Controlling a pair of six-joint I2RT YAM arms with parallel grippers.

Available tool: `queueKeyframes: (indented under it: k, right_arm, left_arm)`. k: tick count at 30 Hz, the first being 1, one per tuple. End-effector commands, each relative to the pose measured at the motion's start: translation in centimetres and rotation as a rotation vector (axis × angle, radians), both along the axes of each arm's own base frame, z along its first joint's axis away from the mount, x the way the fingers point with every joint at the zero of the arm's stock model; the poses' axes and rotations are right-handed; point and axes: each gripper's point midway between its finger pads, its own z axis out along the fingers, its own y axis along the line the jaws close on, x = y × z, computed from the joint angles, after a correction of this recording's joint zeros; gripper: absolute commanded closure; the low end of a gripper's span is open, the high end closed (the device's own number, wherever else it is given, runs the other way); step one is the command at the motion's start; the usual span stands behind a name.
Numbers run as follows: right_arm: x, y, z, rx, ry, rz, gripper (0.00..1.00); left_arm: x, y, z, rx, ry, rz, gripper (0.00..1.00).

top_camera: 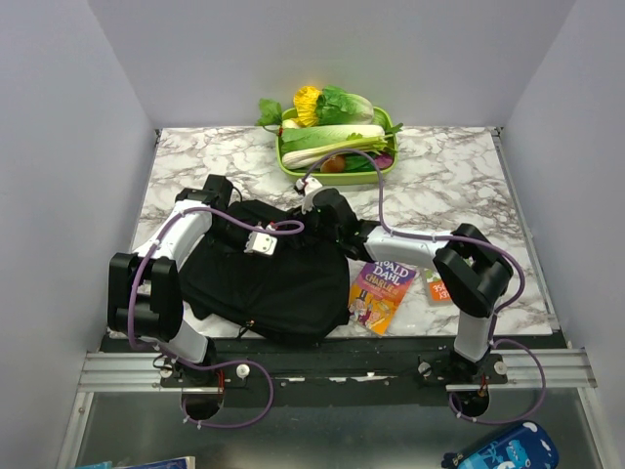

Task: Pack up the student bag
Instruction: Unzip the student bag at the center of the board.

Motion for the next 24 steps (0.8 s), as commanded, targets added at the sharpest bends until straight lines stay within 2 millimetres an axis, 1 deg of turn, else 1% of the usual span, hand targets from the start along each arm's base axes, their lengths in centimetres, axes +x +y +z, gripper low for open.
queueKeyframes:
  k: [1, 4, 7, 12, 16, 20, 22, 24]
  right_arm:
    - [0.1, 0.7, -0.6, 0.022, 0.017, 0.029, 0.38]
    - [-0.8, 1.1, -1.0, 0.046, 0.051, 0.071, 0.38]
    - [-1.5, 1.1, -1.5, 0.052, 0.068, 0.088, 0.38]
    - [-1.7, 1.8, -1.2, 0.067, 0.075, 0.113, 0.39]
    - [-1.9, 2.4, -2.0, 0.053, 0.094, 0.122, 0.42]
    - [-2.0, 2.3, -3.1, 0.027, 0.119, 0.108, 0.46]
    - [-1.7, 2.3, -3.3, 0.024, 0.118, 0.094, 0.48]
    - [-1.4, 2.3, -3.1, 0.024, 0.111, 0.086, 0.55]
  left_arm:
    - [-1.2, -0.6, 0.6, -0.045, 0.027, -0.022, 1.00]
    - [-1.1, -0.7, 0.7, -0.049, 0.024, -0.019, 1.00]
    - [-1.0, -0.7, 0.6, -0.049, 0.024, -0.019, 1.00]
    - [-0.7, -0.8, 0.7, -0.054, 0.021, -0.015, 1.00]
    - [-0.5, -0.9, 0.9, -0.055, 0.016, -0.011, 1.00]
    - [-0.6, -0.9, 1.2, -0.058, 0.015, -0.011, 1.00]
    - [-0.7, -0.9, 1.2, -0.061, 0.015, -0.014, 1.00]
    - [-0.8, -1.0, 1.3, -0.063, 0.016, -0.014, 1.00]
